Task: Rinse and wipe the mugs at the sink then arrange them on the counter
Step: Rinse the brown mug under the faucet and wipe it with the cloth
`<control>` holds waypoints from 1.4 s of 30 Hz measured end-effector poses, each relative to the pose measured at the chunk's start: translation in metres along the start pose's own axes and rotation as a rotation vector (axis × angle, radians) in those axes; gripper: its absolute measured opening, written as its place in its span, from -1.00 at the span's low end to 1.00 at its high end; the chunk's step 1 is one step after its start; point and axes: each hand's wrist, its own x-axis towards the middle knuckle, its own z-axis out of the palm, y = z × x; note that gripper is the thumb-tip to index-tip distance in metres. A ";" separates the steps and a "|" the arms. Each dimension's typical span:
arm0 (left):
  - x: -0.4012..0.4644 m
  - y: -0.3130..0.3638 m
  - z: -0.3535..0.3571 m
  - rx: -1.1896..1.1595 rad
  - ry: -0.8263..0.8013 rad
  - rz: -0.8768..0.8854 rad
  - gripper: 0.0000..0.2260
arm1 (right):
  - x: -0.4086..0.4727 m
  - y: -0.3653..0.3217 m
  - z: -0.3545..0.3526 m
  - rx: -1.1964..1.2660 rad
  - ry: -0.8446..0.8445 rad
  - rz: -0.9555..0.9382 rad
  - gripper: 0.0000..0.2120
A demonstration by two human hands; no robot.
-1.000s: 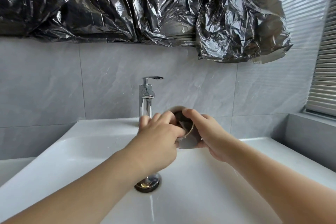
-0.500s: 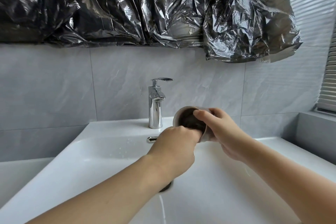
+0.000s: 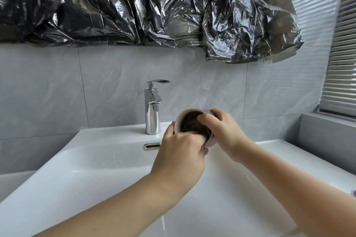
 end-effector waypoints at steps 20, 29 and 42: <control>0.008 -0.031 -0.010 0.369 -0.415 0.258 -0.19 | 0.003 0.015 0.002 -0.031 -0.243 0.177 -0.79; -0.001 0.006 0.021 -0.301 -0.204 -0.379 -0.73 | 0.001 0.016 0.003 0.067 -0.226 0.191 -0.71; 0.022 -0.033 0.009 0.224 -0.404 0.131 -0.53 | 0.004 0.022 0.006 0.166 -0.170 0.161 -0.60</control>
